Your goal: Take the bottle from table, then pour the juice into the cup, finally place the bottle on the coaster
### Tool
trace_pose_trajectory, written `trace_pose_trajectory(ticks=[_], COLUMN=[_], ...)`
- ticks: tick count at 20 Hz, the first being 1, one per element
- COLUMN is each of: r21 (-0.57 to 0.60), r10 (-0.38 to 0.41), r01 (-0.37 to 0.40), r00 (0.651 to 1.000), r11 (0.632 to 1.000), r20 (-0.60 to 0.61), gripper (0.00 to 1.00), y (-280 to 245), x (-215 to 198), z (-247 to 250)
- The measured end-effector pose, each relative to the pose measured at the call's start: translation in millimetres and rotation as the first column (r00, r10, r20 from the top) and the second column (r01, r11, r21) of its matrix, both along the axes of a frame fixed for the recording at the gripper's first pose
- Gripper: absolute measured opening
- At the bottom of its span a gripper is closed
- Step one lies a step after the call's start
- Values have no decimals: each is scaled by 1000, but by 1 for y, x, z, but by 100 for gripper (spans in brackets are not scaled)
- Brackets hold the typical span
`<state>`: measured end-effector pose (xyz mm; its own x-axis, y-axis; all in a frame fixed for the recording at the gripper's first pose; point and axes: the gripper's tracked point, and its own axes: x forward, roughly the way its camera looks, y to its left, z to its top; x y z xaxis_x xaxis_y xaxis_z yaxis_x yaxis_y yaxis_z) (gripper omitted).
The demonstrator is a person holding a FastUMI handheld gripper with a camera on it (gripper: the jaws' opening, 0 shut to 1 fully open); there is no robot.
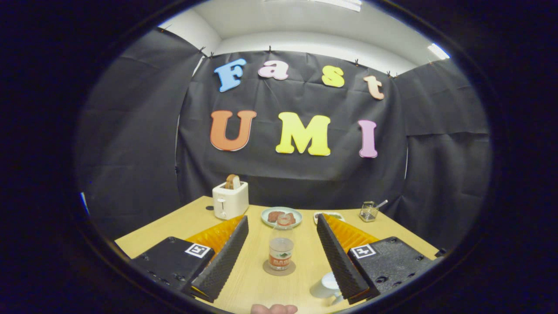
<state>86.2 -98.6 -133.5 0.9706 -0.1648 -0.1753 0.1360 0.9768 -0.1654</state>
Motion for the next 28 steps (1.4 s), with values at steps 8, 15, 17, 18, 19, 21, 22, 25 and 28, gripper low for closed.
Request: trace_pose_trajectory(ticks=[8, 15, 17, 18, 19, 21, 22, 25, 28], r21=[56, 91, 115, 118, 116, 100, 99, 108, 95], r10=[-17, -11, -2, -1, 3, 1, 1, 16, 25], r01=[10, -1, -14, -16, -21, -15, -14, -31, -38], r00=[993, 990, 990, 989, 989, 991, 992, 991, 991], r11=[998, 996, 993, 993, 993, 995, 995, 994, 995], r20=[120, 138, 144, 147, 148, 136, 129, 133, 134], gripper=[100, 100, 100, 100, 100, 100, 100, 100, 100], y=[8, 1, 2, 2, 2, -1, -1, 5, 7], x=[-38, -76, -85, -90, -95, -104, -109, -115, -117], z=[120, 131, 127, 126, 124, 116, 112, 112, 112])
